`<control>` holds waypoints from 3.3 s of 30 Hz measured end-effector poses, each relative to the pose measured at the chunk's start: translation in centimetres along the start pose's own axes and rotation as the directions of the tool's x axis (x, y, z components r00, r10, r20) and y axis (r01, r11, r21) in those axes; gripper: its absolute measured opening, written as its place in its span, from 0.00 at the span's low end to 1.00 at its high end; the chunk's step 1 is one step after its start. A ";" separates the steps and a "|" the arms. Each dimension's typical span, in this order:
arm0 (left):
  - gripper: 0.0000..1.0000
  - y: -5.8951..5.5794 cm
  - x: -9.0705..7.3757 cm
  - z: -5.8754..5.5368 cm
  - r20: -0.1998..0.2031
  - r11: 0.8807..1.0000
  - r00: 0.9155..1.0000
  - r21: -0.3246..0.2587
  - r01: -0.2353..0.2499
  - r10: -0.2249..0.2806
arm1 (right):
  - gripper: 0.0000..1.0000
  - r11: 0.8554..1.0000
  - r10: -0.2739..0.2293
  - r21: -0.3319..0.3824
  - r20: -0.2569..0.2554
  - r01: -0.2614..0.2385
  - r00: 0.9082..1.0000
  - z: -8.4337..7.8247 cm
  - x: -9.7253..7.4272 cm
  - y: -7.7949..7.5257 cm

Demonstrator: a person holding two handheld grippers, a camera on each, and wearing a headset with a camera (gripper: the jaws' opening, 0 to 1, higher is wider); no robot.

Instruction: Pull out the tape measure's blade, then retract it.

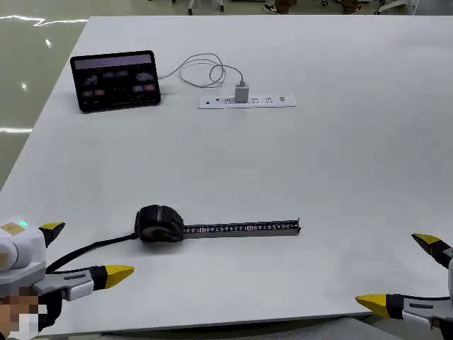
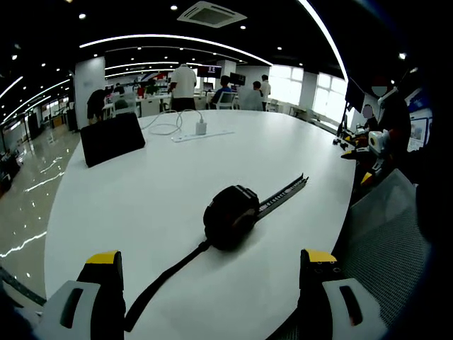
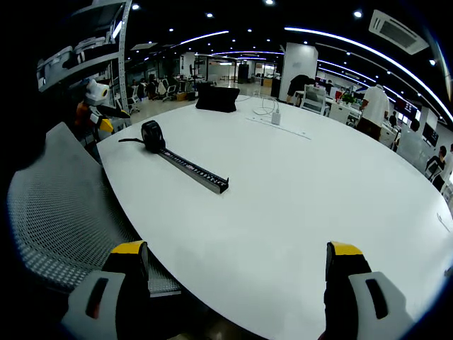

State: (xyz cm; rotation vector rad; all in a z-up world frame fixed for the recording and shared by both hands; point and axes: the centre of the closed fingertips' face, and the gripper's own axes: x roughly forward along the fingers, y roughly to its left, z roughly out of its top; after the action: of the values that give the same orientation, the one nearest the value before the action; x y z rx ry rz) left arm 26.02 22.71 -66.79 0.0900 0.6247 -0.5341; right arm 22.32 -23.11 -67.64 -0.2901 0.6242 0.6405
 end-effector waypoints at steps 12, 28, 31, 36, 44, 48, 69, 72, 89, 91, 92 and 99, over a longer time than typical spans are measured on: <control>0.99 -0.7 0.5 0.1 -0.029 1.000 1.000 -0.022 0.002 -0.003 | 1.00 0.999 0.026 -0.041 -0.027 -0.027 0.999 0.9 0.7 0.4; 0.96 -3.7 4.3 3.2 -0.042 0.995 0.999 -0.098 -0.030 0.026 | 1.00 0.990 0.096 -0.097 -0.053 -0.101 0.994 2.4 3.0 0.3; 0.95 -3.6 5.3 3.3 -0.050 0.990 0.995 -0.112 -0.086 0.081 | 1.00 0.987 0.109 -0.109 -0.062 -0.116 0.992 2.6 3.4 0.5; 0.92 -3.7 7.0 2.5 -0.060 0.975 0.987 -0.154 -0.160 0.152 | 1.00 0.982 0.132 -0.124 -0.074 -0.140 0.988 2.8 3.6 1.2; 0.93 -4.6 8.2 2.4 -0.030 0.976 0.990 -0.166 -0.144 0.141 | 1.00 0.973 0.149 -0.165 -0.069 -0.159 0.986 3.6 4.3 1.5; 0.93 -4.1 8.8 2.1 -0.031 0.977 0.986 -0.139 -0.164 0.161 | 1.00 0.963 0.167 -0.201 -0.084 -0.181 0.982 4.1 5.1 1.6; 1.00 -3.7 10.5 2.3 0.015 0.983 0.985 -0.062 -0.173 0.174 | 1.00 0.811 0.345 -0.392 -0.277 -0.433 0.897 4.9 10.7 2.7; 1.00 -3.5 10.6 2.4 0.022 0.983 0.984 -0.063 -0.174 0.175 | 1.00 0.785 0.358 -0.410 -0.313 -0.465 0.880 4.9 11.4 2.8; 1.00 -3.6 10.8 1.7 -0.006 0.981 0.985 -0.094 -0.170 0.170 | 0.86 0.648 0.369 -0.465 -0.502 -0.603 0.783 4.9 14.7 3.0; 1.00 -3.6 10.8 1.7 -0.007 0.981 0.986 -0.099 -0.167 0.167 | 0.85 0.644 0.371 -0.463 -0.508 -0.609 0.778 4.9 15.1 3.1; 1.00 -3.6 10.8 1.7 -0.006 0.981 0.986 -0.099 -0.167 0.168 | 0.84 0.641 0.370 -0.464 -0.511 -0.611 0.776 4.9 15.2 3.0; 1.00 -3.6 10.9 1.5 -0.009 0.980 0.986 -0.107 -0.167 0.167 | 0.72 0.625 0.352 -0.481 -0.530 -0.615 0.772 4.8 15.9 2.6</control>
State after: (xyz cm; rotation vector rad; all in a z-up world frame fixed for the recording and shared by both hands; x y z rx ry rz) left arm 32.44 14.37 -71.57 0.0409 0.6386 -0.3372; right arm 32.81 -11.65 -73.94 -0.9277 0.8713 1.3708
